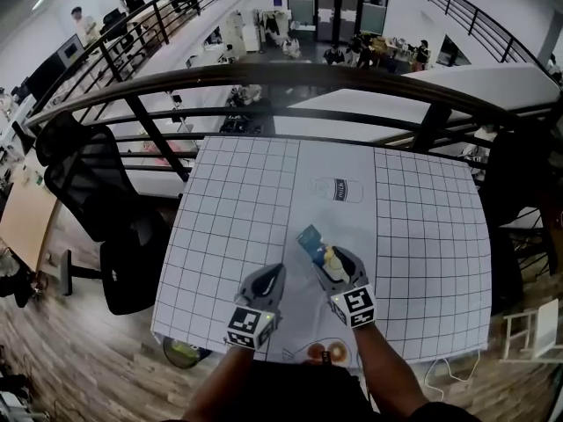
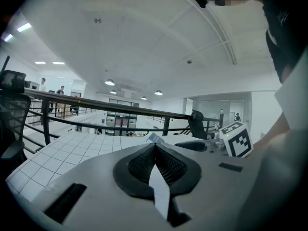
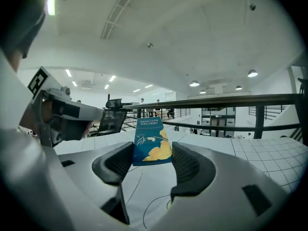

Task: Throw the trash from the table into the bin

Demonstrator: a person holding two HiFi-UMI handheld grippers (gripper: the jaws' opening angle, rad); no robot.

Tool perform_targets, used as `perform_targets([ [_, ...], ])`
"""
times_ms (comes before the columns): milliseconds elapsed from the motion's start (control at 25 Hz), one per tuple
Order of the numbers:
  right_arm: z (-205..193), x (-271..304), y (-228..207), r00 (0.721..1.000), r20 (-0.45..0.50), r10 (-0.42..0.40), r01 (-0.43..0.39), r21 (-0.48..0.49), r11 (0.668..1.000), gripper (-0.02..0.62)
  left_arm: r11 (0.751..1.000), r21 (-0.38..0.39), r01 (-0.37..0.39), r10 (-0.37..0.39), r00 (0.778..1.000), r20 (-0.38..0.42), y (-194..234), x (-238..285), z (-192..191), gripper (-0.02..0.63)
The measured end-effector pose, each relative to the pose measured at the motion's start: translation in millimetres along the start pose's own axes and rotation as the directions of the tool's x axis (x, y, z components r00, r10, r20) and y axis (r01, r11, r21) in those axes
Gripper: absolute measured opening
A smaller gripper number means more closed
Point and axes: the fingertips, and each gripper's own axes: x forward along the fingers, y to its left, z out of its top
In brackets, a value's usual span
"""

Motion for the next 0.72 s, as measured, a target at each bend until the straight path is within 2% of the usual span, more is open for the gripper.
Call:
perform_targets([
  [200,37.8,-28.9,29.5,0.994,0.102,0.042,-0.04,-0.015,0.999,0.27,0.999,0.02,-0.037,0.037,0.999,0.032,-7.4,-27.2,12.9,0.02],
  [400,73.2,-46.5,60.3,0.976,0.191,0.107,-0.102,-0.038,0.994,0.27,0.994,0.012,-0.105,0.104,0.992,0.069,-5.7,-64.5,21.3,0.02],
  [720,101.9,-57.0,129.6,0.965,0.222,0.139,-0.138,-0.019,0.99,0.27,0.982,-0.003,-0.188,0.187,0.977,0.104,12.7,-144.7,38.0,0.02],
])
